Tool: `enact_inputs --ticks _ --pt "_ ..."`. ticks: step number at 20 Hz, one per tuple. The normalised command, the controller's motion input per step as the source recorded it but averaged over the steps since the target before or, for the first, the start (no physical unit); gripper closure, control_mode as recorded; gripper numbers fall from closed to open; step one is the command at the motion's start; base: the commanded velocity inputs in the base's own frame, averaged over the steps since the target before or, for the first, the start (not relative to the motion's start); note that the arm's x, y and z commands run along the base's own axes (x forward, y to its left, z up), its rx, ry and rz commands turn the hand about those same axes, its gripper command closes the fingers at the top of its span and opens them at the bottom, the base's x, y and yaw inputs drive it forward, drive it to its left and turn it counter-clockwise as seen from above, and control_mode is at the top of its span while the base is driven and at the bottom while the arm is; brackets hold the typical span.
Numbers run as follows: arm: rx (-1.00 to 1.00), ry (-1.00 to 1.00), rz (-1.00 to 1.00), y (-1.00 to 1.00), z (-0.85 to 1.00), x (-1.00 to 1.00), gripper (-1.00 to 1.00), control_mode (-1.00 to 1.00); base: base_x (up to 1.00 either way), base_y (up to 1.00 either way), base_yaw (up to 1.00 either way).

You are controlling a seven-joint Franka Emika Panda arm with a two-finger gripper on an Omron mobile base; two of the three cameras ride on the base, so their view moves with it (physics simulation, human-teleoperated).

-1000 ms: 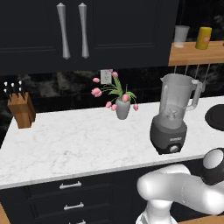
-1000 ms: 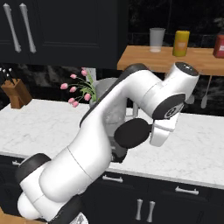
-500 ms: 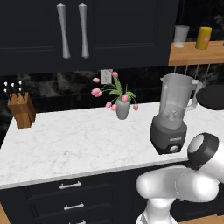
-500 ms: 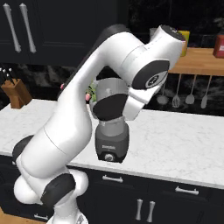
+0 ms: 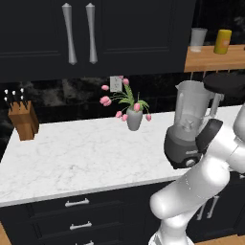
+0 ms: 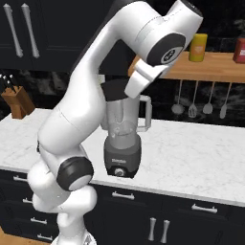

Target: Close the lid blender by securely placing the lid on top.

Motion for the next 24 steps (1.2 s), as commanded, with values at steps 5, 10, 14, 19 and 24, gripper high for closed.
enact_inputs --ticks 5,10,14,19,24 --pt "0.01 0.0 0.03 0.48 -0.38 0.56 1.0 -1.0 0.0 0.0 0.0" --pt "0.0 -0.05 0.01 0.42 -0.33 0.39 1.0 -1.0 0.0 0.0 0.0" --pt "-0.02 -0.08 0.0 0.24 -0.3 0.38 1.0 -1.0 0.0 0.0 0.0" --pt "-0.04 -0.09 0.02 0.09 -0.41 0.46 1.0 -1.0 0.0 0.0 0.0" --pt "-0.02 -0.08 0.04 0.0 -0.24 0.54 1.0 -1.0 0.0 0.0 0.0"
